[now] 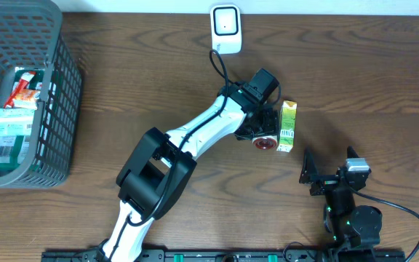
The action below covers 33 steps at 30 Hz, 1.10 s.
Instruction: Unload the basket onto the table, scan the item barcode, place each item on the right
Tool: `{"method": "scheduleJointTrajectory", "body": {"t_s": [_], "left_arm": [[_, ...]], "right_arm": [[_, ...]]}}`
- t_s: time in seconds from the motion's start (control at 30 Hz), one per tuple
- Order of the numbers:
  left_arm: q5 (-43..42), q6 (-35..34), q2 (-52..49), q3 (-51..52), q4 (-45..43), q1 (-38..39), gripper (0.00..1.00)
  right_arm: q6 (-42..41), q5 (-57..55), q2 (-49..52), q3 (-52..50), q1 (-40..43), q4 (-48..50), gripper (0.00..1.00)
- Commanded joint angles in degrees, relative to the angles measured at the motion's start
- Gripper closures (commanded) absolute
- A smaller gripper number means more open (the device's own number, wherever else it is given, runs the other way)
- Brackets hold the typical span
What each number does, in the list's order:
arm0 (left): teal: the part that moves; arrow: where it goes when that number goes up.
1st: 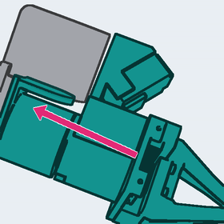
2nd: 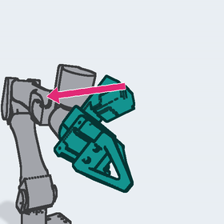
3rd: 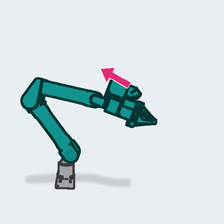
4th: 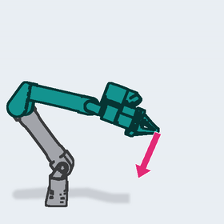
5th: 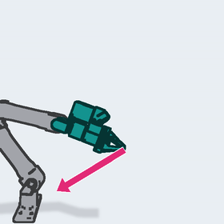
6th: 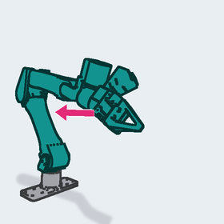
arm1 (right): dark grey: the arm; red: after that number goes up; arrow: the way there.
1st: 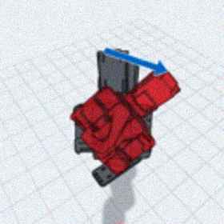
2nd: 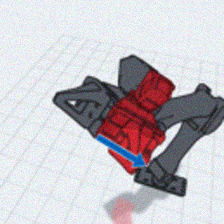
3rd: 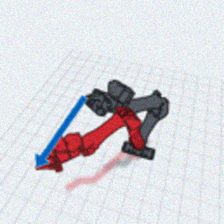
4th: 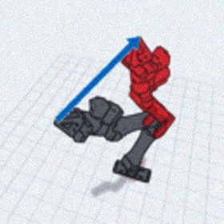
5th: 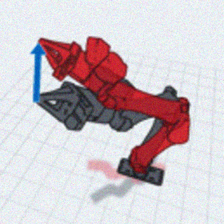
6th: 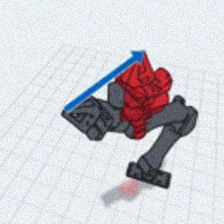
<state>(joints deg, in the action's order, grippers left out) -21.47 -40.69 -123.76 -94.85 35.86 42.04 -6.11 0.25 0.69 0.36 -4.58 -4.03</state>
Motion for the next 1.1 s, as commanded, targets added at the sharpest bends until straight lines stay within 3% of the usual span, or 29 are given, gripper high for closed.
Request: {"method": "scheduleJointTrajectory", "body": {"t_s": [0.0, 0.23, 0.53, 0.8, 1.07], "left_arm": [[1.64, 1.86, -0.13, 0.68, 0.02, 1.38, 0.3], [7.69, 3.82, -0.46, 0.72, 0.76, 3.67, 0.3], [8.09, 3.82, -0.46, 0.72, 0.7, 3.69, 0.15], [9.53, 5.07, -0.42, 0.59, 0.37, 3.52, 0.1], [16.46, 8.17, 2.58, 0.46, 0.76, 3.52, 0.08]], "right_arm": [[-0.68, 0.07, -0.2, -0.07, -0.39, -0.24, 0.01], [-0.68, 0.07, -0.2, -0.07, -0.39, -0.24, 0.01], [-0.68, 0.04, -0.2, -0.07, -0.39, -0.24, 0.01], [-0.68, 0.07, -0.2, -0.04, -0.39, -0.22, 0.01], [-0.68, 0.07, -0.2, -0.07, -0.39, -0.24, 0.01]]}}
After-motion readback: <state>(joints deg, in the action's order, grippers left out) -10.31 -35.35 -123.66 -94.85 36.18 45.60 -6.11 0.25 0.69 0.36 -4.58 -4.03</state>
